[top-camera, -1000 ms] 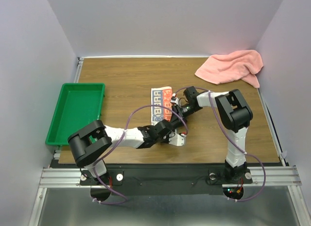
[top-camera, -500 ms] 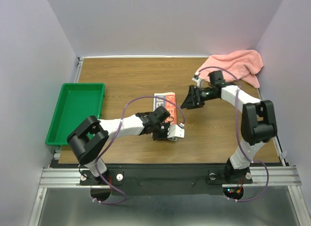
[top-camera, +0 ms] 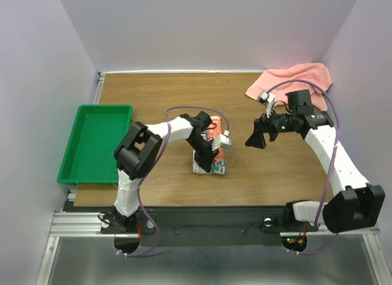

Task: Roll the towels
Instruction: Roll the towel

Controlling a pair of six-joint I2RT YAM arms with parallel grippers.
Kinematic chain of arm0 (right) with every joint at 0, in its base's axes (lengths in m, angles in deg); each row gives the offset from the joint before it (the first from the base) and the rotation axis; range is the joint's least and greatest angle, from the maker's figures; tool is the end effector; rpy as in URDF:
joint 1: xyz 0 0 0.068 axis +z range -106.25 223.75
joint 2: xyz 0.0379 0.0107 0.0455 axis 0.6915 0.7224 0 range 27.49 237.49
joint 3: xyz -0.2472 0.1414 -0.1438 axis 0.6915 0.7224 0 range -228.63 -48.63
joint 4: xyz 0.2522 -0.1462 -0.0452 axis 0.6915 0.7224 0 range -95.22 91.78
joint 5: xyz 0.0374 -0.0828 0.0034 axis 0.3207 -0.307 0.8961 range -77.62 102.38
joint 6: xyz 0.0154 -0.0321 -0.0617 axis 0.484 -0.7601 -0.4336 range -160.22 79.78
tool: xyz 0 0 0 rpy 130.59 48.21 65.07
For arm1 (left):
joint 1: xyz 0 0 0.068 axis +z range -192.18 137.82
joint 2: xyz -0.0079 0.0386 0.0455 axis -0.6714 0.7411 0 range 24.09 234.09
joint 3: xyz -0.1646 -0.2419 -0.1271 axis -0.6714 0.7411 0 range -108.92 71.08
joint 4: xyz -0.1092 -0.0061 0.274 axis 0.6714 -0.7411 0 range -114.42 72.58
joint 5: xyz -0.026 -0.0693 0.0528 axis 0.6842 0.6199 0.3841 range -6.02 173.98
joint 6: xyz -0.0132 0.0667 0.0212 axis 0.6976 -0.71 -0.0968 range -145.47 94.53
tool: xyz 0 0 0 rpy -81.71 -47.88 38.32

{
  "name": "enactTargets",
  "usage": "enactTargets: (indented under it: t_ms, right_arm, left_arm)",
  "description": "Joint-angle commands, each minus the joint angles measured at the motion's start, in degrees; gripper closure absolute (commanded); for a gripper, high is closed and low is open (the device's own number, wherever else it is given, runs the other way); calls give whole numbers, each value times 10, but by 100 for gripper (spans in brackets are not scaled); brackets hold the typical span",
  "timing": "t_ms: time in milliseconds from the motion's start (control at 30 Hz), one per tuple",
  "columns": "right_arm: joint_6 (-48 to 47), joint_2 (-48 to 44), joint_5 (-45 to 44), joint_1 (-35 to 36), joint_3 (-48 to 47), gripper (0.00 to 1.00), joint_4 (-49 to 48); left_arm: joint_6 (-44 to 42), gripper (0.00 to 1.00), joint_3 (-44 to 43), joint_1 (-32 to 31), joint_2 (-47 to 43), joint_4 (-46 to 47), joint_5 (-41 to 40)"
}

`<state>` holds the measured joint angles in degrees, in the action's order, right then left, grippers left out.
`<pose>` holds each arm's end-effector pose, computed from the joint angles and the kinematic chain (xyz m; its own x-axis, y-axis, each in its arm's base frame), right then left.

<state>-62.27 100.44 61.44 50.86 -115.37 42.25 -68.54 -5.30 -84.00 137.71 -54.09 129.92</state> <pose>0.2729 0.0787 0.3501 -0.5439 -0.3158 -0.7775 -0.7869 0.5138 0.3418 0.2971 -0.3224 0.1666 -0.1051 0.7313 -0.6739 0.9362 -0.1558 -0.3151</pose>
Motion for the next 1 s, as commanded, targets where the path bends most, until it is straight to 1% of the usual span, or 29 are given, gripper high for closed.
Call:
enactTargets:
  t_ms: [0, 33, 67, 133, 167, 233, 267, 300, 333, 367, 433, 567, 633, 800, 900, 967]
  right_arm:
    - [-95, -30, -69, 60, 5, 5, 83]
    - [-94, -39, -116, 108, 17, 8, 68]
    - [-92, -42, -140, 130, 27, 9, 55]
    - [-78, -48, -197, 170, 47, 10, 19]
    - [-74, -40, -212, 204, 57, 11, -12]
    - [-63, -25, -242, 232, 62, 14, -56]
    - [-56, -7, -262, 259, 70, 15, -95]
    - [-54, 2, -262, 271, 74, 15, -95]
    - [-53, 11, -289, 298, 78, 15, -131]
    - [-51, 27, -303, 310, 87, 15, -150]
    - [-49, 42, -324, 331, 95, 16, -201]
    - [-48, 70, -337, 360, 108, 16, -261]
    - [-51, 83, -339, 371, 110, 16, -265]
    - [-64, 115, -350, 397, 143, 18, -311]
    - [-66, 141, -355, 402, 157, 23, -337]
    - [-58, 156, -344, 403, 156, 33, -342]
  left_arm:
    - [-17, 96, -40, 26, 100, -110, 48]
    - [-27, 96, -62, 36, 126, -133, 56]
    - [-30, 96, -72, 42, 126, -142, 60]
    - [-36, 95, -91, 50, 155, -163, 64]
    - [-36, 95, -109, 58, 169, -169, 65]
    - [-41, 94, -123, 64, 183, -188, 69]
    - [-44, 94, -141, 68, 194, -197, 67]
    - [-43, 94, -141, 69, 200, -197, 67]
    - [-46, 94, -153, 70, 205, -205, 62]
    - [-46, 94, -157, 71, 212, -209, 61]
    - [-49, 93, -166, 72, 221, -217, 57]
    - [-47, 91, -170, 74, 228, -218, 48]
    - [-48, 90, -171, 75, 231, -219, 46]
    - [-47, 88, -180, 77, 235, -218, 49]
    - [-46, 88, -184, 79, 237, -219, 52]
    - [-46, 87, -187, 81, 239, -220, 56]
